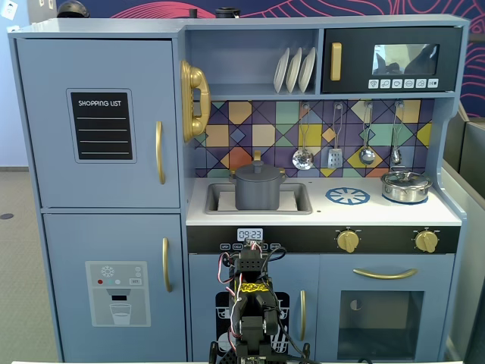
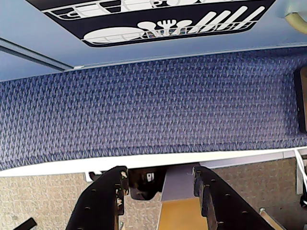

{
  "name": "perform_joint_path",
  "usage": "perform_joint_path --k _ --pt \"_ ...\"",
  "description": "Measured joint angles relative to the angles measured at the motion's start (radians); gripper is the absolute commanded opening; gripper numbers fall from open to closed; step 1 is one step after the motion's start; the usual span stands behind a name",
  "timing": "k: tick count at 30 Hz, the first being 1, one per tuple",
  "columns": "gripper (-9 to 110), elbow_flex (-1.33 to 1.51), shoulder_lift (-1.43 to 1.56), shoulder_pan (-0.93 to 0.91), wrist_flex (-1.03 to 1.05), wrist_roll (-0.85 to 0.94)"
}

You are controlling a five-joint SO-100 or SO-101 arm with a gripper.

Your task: Take off the lid from the gray recipient and place it on the counter

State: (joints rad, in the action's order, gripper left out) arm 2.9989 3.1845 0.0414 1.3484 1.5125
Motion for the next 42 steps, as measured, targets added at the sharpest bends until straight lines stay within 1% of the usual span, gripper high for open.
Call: perform_joint_path --k 6,15,18,21,26,27,29,34,42 --pt "0 0.0 0.0 -0.064 0.002 0.02" --pt "0 -0.008 0.0 -0.054 0.0 -0.002" --pt "0 -0.089 -0.005 -0.055 -0.04 -0.035" --pt "0 -0.221 -0.049 -0.038 -0.198 0.006" --pt "0 -0.453 -0.17 -0.025 -0.581 0.104" --pt "1 -0.494 -0.196 -0.023 -0.652 0.117" --pt "6 -0.572 -0.252 -0.017 -0.77 0.138" --pt "18 -0.693 -0.33 -0.017 -0.907 0.152" --pt "29 -0.758 -0.465 -0.063 -1.026 0.152"
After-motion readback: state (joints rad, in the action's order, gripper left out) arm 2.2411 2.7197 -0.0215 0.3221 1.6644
